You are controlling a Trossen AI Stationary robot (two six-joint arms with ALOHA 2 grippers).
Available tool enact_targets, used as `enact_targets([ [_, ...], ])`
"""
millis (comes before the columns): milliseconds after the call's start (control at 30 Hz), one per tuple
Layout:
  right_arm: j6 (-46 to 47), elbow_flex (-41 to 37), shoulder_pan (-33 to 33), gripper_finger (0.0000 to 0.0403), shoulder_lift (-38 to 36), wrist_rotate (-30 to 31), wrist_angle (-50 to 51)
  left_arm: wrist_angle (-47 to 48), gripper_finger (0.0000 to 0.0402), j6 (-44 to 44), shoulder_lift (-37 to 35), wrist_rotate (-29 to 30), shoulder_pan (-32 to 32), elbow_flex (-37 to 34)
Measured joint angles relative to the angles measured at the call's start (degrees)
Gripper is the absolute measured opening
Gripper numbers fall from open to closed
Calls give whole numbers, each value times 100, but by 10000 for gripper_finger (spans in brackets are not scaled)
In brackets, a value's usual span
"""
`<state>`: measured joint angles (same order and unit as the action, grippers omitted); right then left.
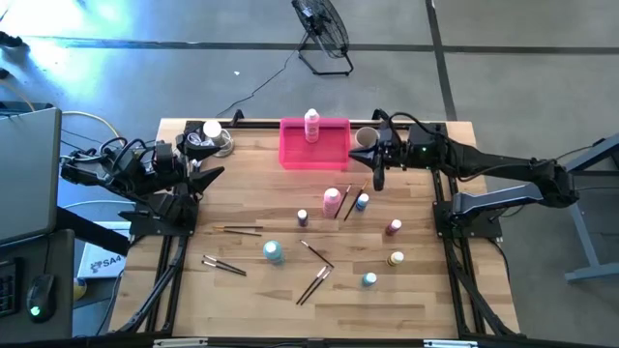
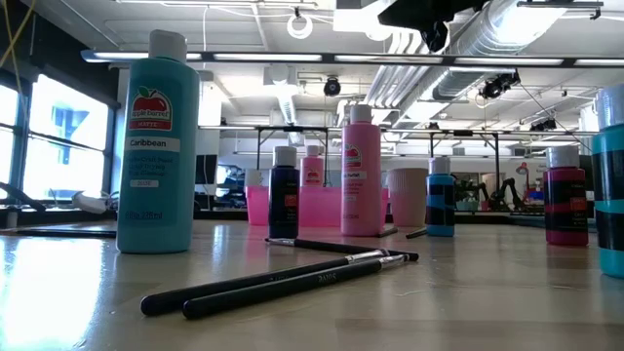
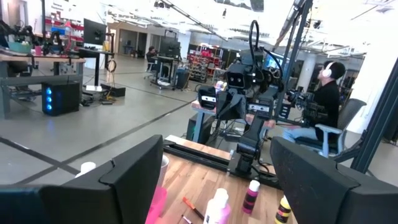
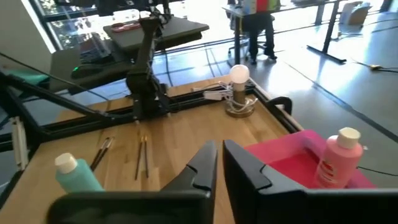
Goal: Pick & Place Paint Supplies
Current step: Put the big pink paint bottle into the pink bin
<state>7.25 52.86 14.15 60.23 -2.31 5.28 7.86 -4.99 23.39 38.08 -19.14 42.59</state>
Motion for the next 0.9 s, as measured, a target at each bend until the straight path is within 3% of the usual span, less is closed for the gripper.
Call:
enact_targets([
  [133, 2, 0, 0, 82, 69, 61, 1, 0, 294, 22, -2, 3, 0, 0],
  [367, 40, 0, -2, 168, 296, -725, -154, 1, 294, 22, -1, 3, -2, 0],
  [900, 618, 2, -18, 226, 1078, -984, -322, 17, 294, 22, 0, -3, 0, -2],
])
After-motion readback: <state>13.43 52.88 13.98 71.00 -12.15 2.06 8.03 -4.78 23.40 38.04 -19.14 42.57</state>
